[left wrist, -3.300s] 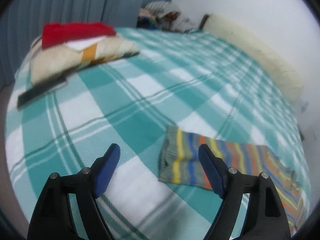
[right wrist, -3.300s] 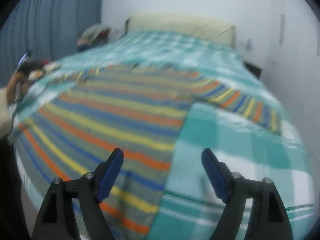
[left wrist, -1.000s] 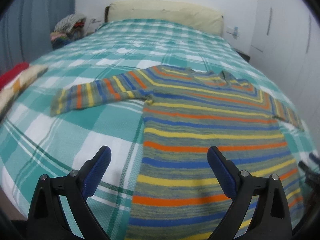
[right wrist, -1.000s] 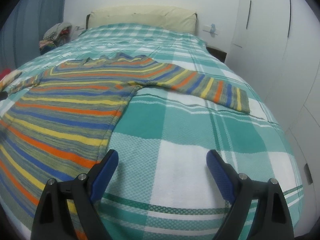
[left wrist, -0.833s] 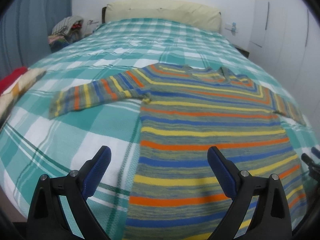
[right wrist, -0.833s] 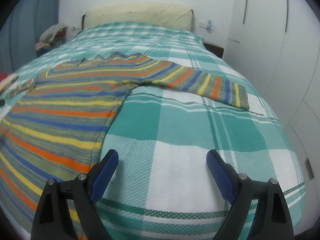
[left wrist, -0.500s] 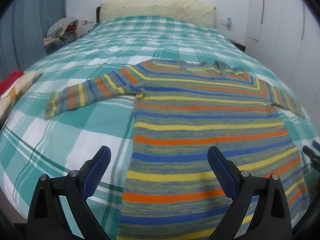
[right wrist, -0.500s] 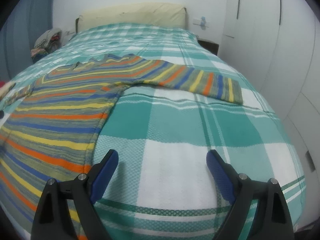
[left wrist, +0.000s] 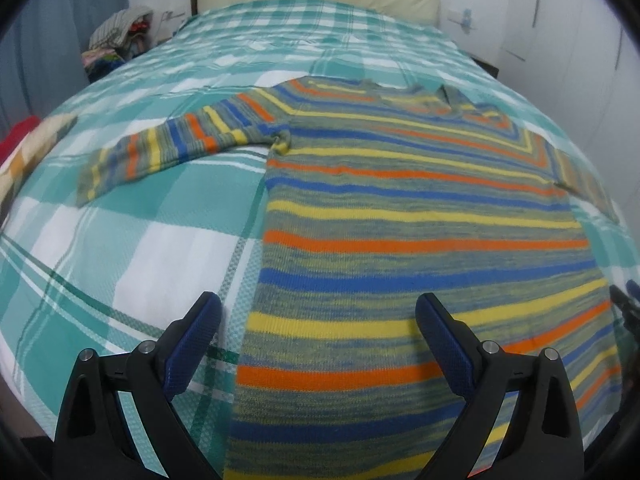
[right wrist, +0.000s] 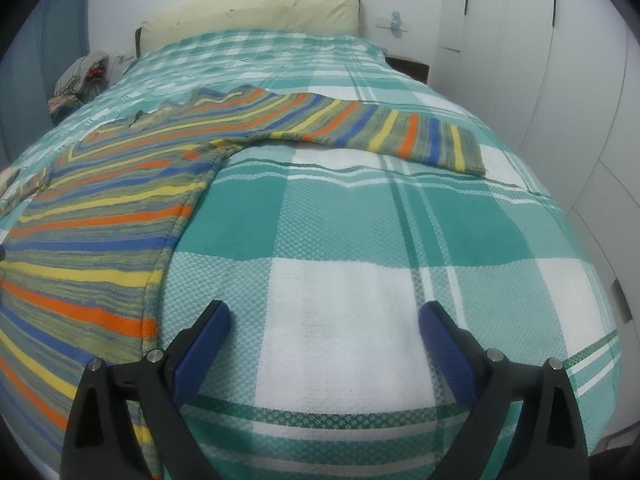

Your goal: Fold small clothes

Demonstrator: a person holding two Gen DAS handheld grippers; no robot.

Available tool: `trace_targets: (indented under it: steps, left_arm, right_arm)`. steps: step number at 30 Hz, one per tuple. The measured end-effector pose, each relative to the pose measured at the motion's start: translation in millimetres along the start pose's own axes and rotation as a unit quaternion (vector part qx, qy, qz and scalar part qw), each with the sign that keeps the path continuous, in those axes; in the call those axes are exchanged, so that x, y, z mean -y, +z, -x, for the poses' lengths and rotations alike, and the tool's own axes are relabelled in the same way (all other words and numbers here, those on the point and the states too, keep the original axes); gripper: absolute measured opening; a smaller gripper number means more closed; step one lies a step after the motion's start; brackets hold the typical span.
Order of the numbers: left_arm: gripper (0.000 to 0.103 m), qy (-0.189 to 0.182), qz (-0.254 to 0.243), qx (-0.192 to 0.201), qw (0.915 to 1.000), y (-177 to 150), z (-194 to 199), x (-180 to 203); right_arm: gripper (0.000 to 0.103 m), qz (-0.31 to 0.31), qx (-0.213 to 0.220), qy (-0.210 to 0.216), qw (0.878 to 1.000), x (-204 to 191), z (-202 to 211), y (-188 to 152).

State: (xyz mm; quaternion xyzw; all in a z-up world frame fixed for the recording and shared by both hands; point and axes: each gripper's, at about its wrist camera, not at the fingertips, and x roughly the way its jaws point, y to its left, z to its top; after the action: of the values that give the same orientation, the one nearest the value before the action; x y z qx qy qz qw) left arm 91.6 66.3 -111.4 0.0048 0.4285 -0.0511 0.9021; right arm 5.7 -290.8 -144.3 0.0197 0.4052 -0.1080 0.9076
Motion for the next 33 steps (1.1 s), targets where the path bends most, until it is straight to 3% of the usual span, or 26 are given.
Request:
trace_targets:
  steps: [5,8,13,15,18,19,20,21,27,30,33]
  left_arm:
    - [0.098,-0.012,0.010,-0.020,0.9997,-10.3,32.5,-20.6]
    - [0.098,-0.037,0.028,-0.048,0.9978,-37.4,52.0,-39.6]
    - [0.093,-0.040,0.013,-0.097,0.9944,-73.4,55.7,-34.9]
    - [0.080,-0.028,-0.011,-0.097,0.9948,-76.4,55.9,-26.0]
    - [0.050,-0.034,-0.021,-0.103,0.9939,-75.5,53.7,-23.5]
    - [0.027,-0.038,-0.021,-0.107,0.9934,-75.9,52.7,-23.6]
    - [0.005,-0.043,-0.021,-0.112,0.9926,-76.1,51.6,-24.1]
    - [0.005,-0.052,-0.018,-0.116,0.9917,-76.2,51.6,-25.8]
    - [0.004,-0.084,0.001,-0.117,0.9895,-71.8,68.4,-42.2]
    - [0.004,-0.073,-0.018,-0.124,0.9894,-74.5,68.6,-39.1]
    - [0.004,-0.059,-0.029,-0.142,0.9876,-81.6,58.5,-34.3]
  right_arm:
    - [0.095,-0.003,0.002,0.014,1.000,5.2,17.3,3.7]
    - [0.095,0.000,-0.001,0.086,0.996,9.7,49.9,-0.6]
    - [0.094,-0.008,-0.094,0.216,0.972,-1.6,61.3,-36.5]
    - [0.085,-0.012,-0.127,0.247,0.961,-10.7,54.9,-50.3]
    - [0.065,-0.010,-0.133,0.260,0.956,-19.1,47.3,-55.5]
    - [0.048,-0.013,-0.136,0.273,0.952,-20.9,45.7,-55.0]
    - [0.018,-0.014,-0.145,0.291,0.945,-24.2,43.4,-55.2]
    - [0.005,-0.006,-0.157,0.294,0.943,-28.4,40.5,-55.5]
    - [0.005,0.013,-0.166,0.292,0.942,-31.2,62.5,-51.7]
    - [0.005,0.009,-0.166,0.297,0.940,-31.7,72.5,-47.4]
    - [0.005,0.028,-0.188,0.268,0.944,-37.3,61.0,-57.1]
